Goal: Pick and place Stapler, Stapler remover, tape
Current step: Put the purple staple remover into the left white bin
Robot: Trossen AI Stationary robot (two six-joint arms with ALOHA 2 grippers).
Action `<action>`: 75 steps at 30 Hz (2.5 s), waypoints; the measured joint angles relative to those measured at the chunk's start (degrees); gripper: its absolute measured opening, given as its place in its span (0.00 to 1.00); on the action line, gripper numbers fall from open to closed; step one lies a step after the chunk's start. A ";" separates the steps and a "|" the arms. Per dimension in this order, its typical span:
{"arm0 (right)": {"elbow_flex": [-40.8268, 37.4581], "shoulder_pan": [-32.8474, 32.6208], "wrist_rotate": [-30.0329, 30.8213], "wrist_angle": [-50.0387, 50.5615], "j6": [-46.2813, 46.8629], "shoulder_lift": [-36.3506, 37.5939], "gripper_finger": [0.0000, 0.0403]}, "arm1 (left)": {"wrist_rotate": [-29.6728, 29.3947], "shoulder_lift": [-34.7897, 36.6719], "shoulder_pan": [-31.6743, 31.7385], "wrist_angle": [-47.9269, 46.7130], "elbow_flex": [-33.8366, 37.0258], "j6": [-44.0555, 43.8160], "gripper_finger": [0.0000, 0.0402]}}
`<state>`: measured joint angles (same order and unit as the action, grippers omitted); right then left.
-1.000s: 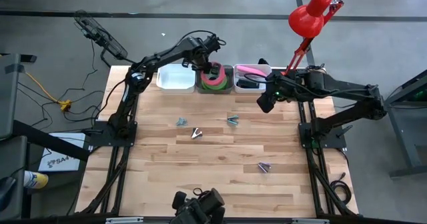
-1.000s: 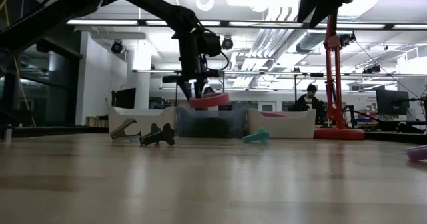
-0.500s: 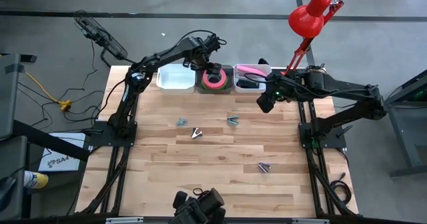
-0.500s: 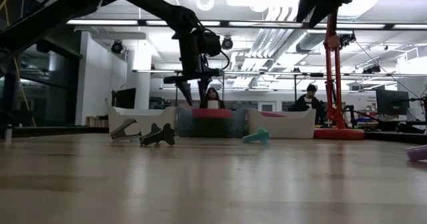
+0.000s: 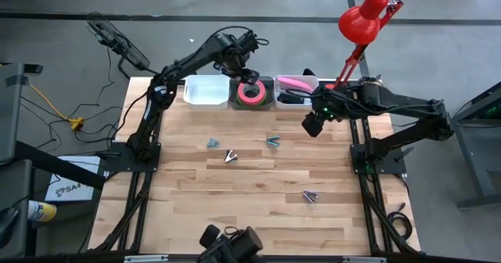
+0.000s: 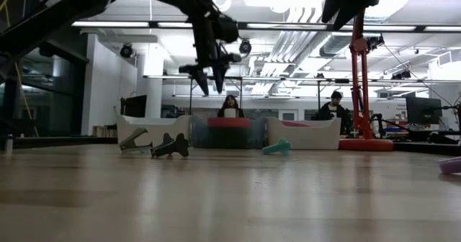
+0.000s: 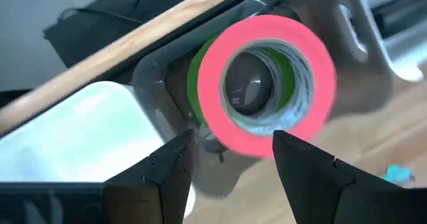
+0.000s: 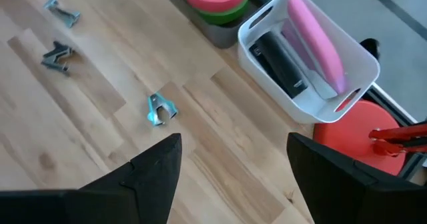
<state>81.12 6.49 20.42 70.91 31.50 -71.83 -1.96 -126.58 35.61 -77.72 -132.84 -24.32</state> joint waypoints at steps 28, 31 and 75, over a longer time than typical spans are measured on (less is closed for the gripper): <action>0.00 -4.49 -7.38 3.81 -0.19 0.00 0.65 | -10.13 17.05 -20.38 -12.15 2.53 8.21 0.50; 0.00 -6.37 -7.35 3.83 1.59 0.00 0.65 | -11.55 20.76 -22.61 -12.28 8.76 6.74 0.50; -44.45 -38.15 -23.97 -47.86 31.03 -5.03 0.65 | -16.97 73.83 -61.26 29.76 78.97 -30.21 0.50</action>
<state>36.67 -31.66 -3.55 23.05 62.54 -76.86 -18.93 -52.75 -25.65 -47.97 -53.87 -54.52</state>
